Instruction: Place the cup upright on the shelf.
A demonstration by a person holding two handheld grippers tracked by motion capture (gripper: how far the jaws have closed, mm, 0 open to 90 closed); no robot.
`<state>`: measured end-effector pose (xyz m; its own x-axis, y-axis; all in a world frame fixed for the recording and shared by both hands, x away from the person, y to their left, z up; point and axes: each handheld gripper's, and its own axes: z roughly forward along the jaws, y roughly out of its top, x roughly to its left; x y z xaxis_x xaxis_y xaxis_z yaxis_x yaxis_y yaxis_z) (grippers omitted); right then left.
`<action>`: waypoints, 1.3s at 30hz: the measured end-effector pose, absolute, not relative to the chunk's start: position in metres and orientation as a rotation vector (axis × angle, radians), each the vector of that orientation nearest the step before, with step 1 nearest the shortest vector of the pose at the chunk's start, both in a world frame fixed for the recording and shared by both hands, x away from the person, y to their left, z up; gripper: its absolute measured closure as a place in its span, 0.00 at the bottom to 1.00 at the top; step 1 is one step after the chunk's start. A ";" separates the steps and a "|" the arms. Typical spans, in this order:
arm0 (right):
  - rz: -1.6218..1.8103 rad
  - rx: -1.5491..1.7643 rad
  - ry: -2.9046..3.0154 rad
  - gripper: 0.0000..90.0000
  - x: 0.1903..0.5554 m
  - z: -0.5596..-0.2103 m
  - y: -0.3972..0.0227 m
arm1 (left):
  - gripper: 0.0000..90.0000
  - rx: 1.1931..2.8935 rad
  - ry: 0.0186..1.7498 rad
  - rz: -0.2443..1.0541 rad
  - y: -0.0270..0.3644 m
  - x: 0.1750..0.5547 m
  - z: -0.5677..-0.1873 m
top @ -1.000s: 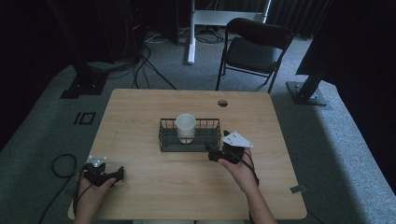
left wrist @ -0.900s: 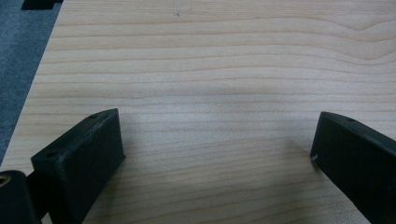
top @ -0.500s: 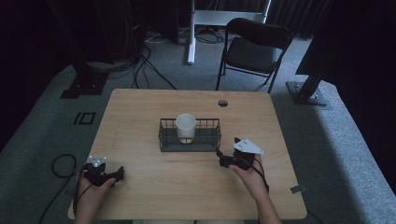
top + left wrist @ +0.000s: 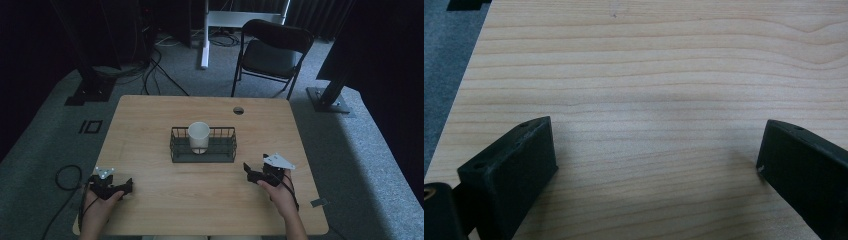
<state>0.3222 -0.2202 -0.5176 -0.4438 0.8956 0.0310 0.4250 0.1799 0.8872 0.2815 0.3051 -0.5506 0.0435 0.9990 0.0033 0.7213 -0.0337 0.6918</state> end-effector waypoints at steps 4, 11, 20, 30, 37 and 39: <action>1.170 1.254 1.957 0.13 0.321 -0.522 -0.237 | 0.03 1.809 1.730 0.698 0.305 0.282 -0.551; 1.126 1.313 1.936 0.13 0.320 -0.528 -0.261 | 0.03 1.809 1.730 0.698 0.305 0.282 -0.551; 1.070 1.375 1.939 0.15 0.320 -0.538 -0.282 | 0.03 1.809 1.730 0.698 0.305 0.282 -0.551; 1.048 1.333 2.023 0.14 0.318 -0.542 -0.290 | 0.03 1.809 1.730 0.698 0.305 0.282 -0.551; 1.094 1.280 2.122 0.14 0.314 -0.543 -0.298 | 0.03 1.809 1.730 0.698 0.305 0.282 -0.551; 1.092 1.257 2.145 0.14 0.312 -0.543 -0.300 | 0.03 1.809 1.730 0.698 0.305 0.282 -0.551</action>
